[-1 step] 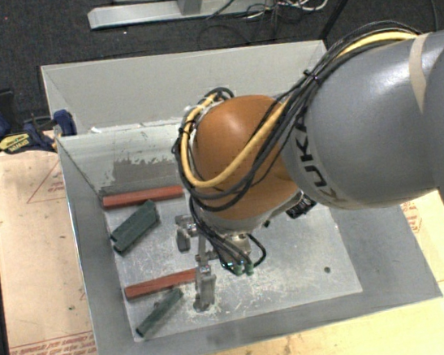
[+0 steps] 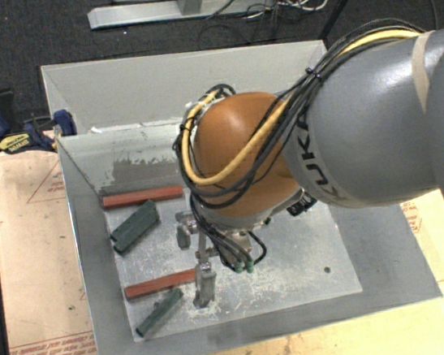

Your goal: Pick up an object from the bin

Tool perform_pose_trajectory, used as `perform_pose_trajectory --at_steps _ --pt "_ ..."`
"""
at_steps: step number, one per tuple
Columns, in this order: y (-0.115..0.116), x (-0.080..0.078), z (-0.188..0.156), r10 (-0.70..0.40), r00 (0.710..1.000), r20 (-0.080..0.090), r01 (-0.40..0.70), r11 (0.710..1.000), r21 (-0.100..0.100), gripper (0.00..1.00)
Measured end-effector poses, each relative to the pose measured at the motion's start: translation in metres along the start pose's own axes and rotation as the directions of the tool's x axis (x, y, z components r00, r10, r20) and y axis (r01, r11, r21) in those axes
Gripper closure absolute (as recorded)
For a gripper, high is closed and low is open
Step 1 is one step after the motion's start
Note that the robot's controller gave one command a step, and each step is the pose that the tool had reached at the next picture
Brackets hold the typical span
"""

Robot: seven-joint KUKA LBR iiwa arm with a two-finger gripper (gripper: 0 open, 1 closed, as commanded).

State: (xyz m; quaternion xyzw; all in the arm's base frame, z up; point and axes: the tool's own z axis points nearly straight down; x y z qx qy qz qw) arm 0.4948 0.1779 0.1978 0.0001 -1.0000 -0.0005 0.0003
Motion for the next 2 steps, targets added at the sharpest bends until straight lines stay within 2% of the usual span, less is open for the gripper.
perform_pose_trajectory --at_steps 1,2 --pt "0.001 -0.004 0.039 -0.062 0.998 0.007 0.062 0.998 -0.001 0.0" --pt "0.027 -0.018 0.122 -0.15 0.989 -0.001 0.15 0.989 0.0 1.0"
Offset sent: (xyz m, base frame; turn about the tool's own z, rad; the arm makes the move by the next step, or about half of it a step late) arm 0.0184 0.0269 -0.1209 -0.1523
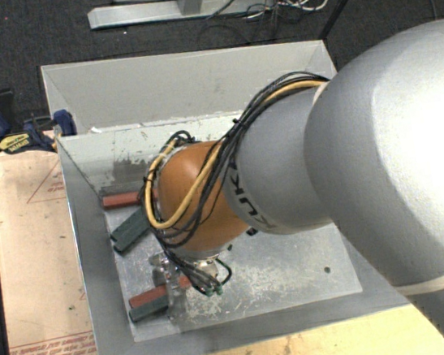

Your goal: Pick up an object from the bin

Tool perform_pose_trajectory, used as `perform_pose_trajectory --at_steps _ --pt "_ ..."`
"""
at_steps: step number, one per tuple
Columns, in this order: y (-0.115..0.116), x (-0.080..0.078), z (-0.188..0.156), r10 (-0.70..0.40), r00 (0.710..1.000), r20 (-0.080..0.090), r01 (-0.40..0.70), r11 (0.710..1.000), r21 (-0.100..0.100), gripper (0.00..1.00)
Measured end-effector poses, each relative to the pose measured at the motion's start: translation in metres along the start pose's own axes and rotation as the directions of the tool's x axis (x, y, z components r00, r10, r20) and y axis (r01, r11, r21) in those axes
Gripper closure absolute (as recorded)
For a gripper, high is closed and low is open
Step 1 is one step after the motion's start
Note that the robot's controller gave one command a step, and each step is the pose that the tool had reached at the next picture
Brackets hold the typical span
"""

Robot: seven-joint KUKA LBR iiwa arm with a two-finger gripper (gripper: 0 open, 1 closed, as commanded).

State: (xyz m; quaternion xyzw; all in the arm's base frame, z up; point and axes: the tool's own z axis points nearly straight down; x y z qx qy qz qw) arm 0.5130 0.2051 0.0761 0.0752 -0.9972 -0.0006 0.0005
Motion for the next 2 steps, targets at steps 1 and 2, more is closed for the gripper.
perform_pose_trajectory --at_steps 1,2 --pt "0.0 0.0 0.0 0.0 1.0 0.0 0.0 1.0 0.0 1.0" --pt "0.001 -0.009 -0.131 -0.043 0.999 0.003 0.043 0.999 0.0 1.0"
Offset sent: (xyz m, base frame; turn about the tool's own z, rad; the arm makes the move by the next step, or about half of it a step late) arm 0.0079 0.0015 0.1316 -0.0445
